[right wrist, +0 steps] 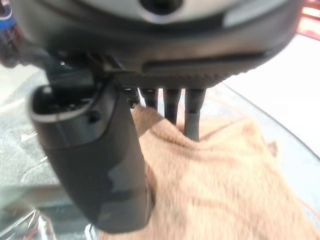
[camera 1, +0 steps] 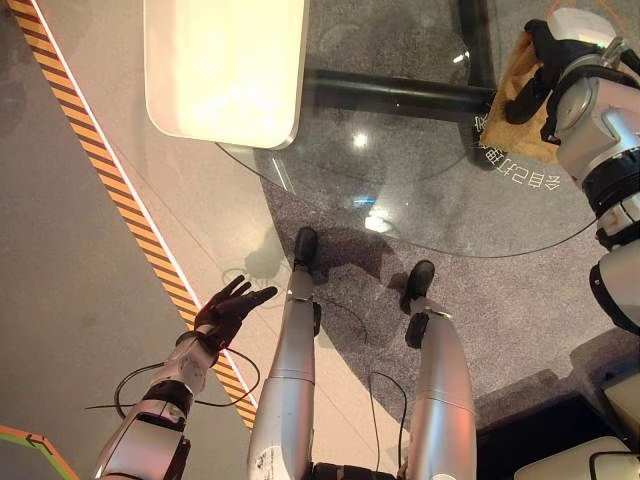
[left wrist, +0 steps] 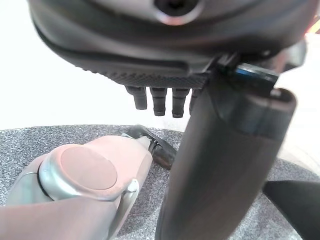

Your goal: Wipe the table with a cloth and put it in the basket.

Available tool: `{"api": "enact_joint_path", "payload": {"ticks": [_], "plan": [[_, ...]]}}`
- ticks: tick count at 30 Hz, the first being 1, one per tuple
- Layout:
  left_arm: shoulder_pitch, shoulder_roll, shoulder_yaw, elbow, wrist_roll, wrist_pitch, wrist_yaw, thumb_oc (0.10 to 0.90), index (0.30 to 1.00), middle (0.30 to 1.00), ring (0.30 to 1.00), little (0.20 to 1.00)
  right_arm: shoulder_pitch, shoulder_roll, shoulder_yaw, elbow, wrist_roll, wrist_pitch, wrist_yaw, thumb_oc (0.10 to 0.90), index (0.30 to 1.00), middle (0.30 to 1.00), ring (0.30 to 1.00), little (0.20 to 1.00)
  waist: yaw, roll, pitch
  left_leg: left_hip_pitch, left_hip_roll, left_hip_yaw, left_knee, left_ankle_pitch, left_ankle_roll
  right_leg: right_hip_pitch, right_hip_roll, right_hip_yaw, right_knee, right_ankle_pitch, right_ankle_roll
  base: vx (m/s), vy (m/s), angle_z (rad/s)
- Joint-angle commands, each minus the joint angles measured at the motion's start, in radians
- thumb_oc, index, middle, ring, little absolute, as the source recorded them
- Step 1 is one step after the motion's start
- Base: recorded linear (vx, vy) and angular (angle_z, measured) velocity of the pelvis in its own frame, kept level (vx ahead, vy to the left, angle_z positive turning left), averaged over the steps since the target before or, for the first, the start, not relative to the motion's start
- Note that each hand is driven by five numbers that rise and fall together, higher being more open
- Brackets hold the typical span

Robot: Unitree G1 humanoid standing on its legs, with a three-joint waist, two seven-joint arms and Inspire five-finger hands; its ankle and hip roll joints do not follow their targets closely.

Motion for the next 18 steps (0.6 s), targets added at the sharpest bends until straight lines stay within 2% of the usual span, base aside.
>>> {"api": "enact_joint_path", "payload": {"ticks": [1,18], "plan": [[0.08,0.043,0.008,-0.004,-0.001,-0.008,-0.014,0.8,0.9,0.9,0.9,0.9,-0.041,-0.079,0.073,0.013,-0.024,0.023,-0.002,0.1,0.3,0.3,0.3,0.2,-0.002,0.031,-0.019,0.009,-0.113,0.072,0.035,-0.078,0.129,0.016,0.1,-0.072,-0.074,0.033,-0.063,0.0,0.0,0.0],[0.076,0.037,0.003,-0.004,-0.006,-0.013,-0.014,0.8,0.9,0.9,0.9,0.9,-0.034,-0.072,0.071,0.011,-0.033,0.027,0.0,0.1,0.3,0.3,0.3,0.2,-0.004,0.036,-0.019,0.005,-0.114,0.075,0.029,-0.073,0.129,0.008,0.101,-0.07,-0.079,0.036,-0.063,0.0,0.0,0.0]]}}
